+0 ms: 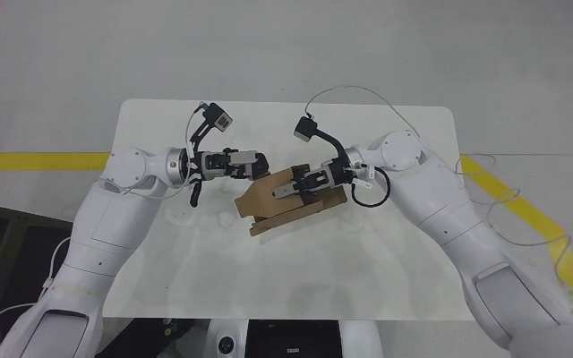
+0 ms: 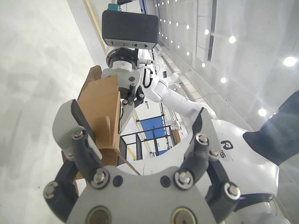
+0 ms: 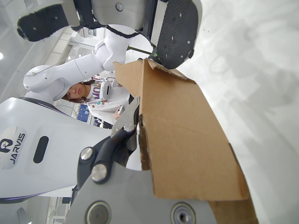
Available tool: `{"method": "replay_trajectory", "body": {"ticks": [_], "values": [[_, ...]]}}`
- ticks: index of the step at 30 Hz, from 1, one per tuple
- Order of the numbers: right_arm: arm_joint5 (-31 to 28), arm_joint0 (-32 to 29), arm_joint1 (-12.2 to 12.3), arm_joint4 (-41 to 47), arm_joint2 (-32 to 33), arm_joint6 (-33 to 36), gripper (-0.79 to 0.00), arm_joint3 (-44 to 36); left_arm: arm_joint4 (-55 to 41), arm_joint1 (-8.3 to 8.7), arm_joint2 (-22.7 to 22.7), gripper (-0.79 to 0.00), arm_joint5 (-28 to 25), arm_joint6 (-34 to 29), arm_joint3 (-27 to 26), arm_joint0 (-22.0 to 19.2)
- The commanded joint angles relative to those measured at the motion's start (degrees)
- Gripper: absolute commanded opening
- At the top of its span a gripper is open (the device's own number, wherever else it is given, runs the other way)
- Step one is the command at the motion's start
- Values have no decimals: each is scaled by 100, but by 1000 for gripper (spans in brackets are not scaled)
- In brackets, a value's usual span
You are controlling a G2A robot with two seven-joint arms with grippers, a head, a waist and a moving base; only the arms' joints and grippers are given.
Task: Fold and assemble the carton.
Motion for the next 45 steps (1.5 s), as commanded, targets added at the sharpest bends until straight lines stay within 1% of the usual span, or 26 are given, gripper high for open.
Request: {"method": "replay_trajectory", "body": {"ticks": [1, 7, 12, 19, 31, 45], "values": [[-19, 6, -6, 36, -6, -19, -785, 24, 28, -4, -4, 0, -14, 26, 20, -10], [-167, -25, 83, 57, 223, -167, -785, 155, 84, 16, -179, 0, -136, 152, 74, 1], [-378, -155, 190, 17, 508, -379, -785, 140, 81, 33, -265, 0, -140, 115, -82, 77], [-608, -299, 197, -48, 653, -676, -785, 53, 183, 23, -164, 0, -98, -3, -357, 153], [-1003, -421, 223, -488, 1012, -1493, -785, -16, 166, -9, -24, 0, -1, -111, -439, 189], [-1055, -522, 196, -704, 1132, -1793, -785, -127, 142, -58, 130, 0, 75, -151, -502, 174]]}}
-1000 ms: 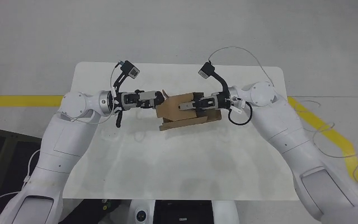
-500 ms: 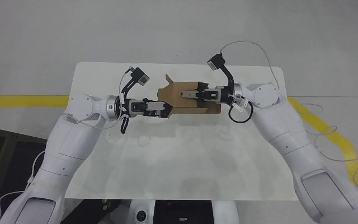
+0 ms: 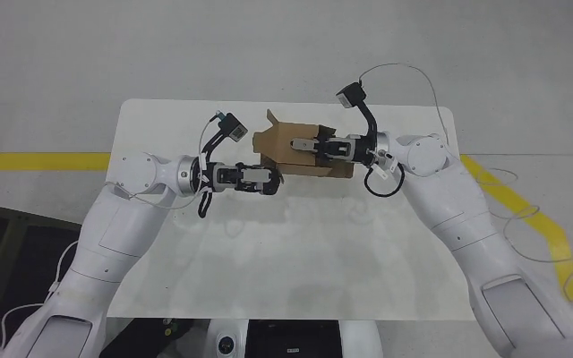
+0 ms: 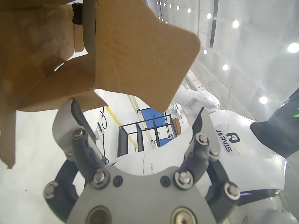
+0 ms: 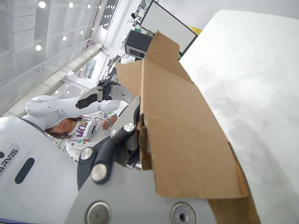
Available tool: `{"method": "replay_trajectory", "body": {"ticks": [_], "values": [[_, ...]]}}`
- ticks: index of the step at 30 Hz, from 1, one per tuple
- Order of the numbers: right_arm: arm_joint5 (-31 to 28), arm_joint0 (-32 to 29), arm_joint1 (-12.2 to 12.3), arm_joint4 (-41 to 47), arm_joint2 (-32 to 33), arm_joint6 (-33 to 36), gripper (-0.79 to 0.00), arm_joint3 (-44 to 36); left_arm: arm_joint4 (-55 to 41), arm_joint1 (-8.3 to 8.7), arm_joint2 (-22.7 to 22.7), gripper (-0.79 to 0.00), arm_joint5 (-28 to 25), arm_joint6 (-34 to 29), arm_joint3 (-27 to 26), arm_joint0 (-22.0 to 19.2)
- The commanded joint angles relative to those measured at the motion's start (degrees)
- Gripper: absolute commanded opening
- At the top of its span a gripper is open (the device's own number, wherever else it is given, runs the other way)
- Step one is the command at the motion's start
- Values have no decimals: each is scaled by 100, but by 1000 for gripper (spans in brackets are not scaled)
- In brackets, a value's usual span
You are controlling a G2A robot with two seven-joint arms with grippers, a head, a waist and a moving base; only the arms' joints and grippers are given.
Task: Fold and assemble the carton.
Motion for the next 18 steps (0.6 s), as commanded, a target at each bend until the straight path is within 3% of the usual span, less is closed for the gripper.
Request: {"method": "replay_trajectory", "body": {"ticks": [1, 18], "values": [[-18, 2, -6, -25, 14, -34, -785, 4, -8, -5, 14, 0, 17, -13, -8, 1], [-33, 9, -168, -141, -221, -166, -785, -92, -10, -67, 162, 0, 56, -4, 92, -61]]}}
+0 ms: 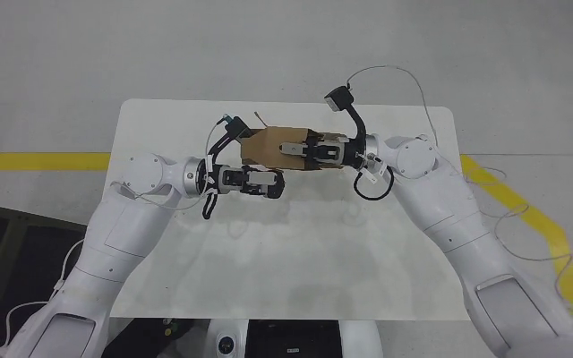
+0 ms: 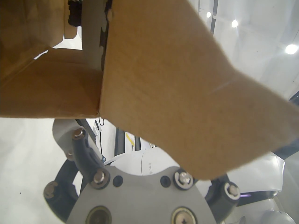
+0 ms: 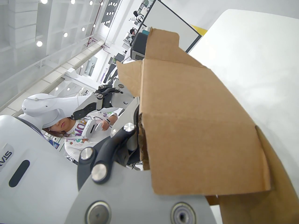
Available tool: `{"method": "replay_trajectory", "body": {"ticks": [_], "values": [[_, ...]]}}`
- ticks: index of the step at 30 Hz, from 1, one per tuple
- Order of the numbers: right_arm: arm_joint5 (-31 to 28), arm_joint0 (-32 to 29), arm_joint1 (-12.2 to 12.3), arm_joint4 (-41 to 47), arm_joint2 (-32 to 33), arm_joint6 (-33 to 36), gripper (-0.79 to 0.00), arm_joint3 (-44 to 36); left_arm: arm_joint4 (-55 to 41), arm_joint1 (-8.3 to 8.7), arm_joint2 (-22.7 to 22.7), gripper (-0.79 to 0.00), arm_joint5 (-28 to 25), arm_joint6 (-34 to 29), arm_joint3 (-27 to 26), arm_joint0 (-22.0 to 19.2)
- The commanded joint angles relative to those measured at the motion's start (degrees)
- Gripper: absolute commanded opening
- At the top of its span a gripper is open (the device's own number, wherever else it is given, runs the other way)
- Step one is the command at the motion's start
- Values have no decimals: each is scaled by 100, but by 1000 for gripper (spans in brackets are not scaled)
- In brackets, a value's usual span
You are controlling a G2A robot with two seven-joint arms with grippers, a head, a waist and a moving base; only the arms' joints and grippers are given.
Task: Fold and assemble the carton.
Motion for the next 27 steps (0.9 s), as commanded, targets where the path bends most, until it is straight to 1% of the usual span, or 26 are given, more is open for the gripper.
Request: {"method": "replay_trajectory", "body": {"ticks": [1, 17, 23, 27], "values": [[-6, 12, -20, -12, -26, -16, -785, 22, -2, -4, -1, 0, -10, 1, 19, -4], [-26, 36, -130, -51, -77, -40, -785, 125, -8, 2, -136, 0, -26, -10, 19, 39], [-90, -54, -21, -26, 309, -11, -785, 217, -12, 22, -254, 0, -32, -35, 70, 73], [78, -234, 123, 68, 672, 282, -785, 172, -19, 61, -474, 0, -85, 31, 211, 120]]}}
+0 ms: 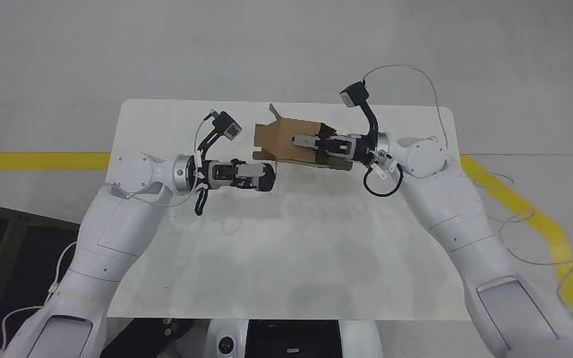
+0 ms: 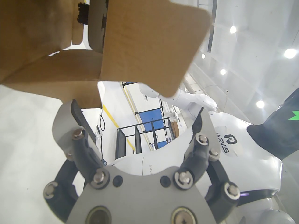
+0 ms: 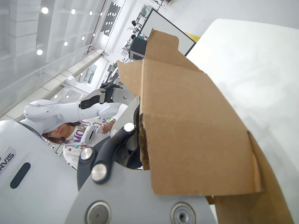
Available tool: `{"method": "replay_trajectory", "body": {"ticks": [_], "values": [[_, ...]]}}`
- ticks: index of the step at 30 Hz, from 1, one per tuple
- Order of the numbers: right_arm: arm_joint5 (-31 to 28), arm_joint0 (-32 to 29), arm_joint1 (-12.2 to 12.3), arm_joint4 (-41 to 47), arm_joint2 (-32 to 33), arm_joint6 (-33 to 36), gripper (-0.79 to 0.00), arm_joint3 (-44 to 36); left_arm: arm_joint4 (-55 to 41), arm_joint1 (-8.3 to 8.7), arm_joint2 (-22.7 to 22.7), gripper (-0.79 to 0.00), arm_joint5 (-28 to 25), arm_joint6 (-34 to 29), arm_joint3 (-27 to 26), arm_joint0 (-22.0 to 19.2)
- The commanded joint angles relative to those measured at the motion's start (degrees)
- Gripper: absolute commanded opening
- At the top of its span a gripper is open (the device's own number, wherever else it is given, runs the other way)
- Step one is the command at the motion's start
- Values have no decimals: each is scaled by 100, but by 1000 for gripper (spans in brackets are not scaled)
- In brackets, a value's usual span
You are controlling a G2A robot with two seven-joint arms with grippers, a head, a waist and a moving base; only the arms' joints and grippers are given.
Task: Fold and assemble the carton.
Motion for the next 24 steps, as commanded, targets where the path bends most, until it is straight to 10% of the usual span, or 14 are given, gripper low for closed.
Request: {"method": "replay_trajectory", "body": {"ticks": [1, 24], "values": [[110, -86, 69, 70, 170, 217, -785, -52, -8, 23, -134, 0, -35, 51, 77, 25], [686, -533, 299, 783, 688, 1374, -785, -886, 2307, 9, 118, 0, -388, 1174, 934, -471]]}}
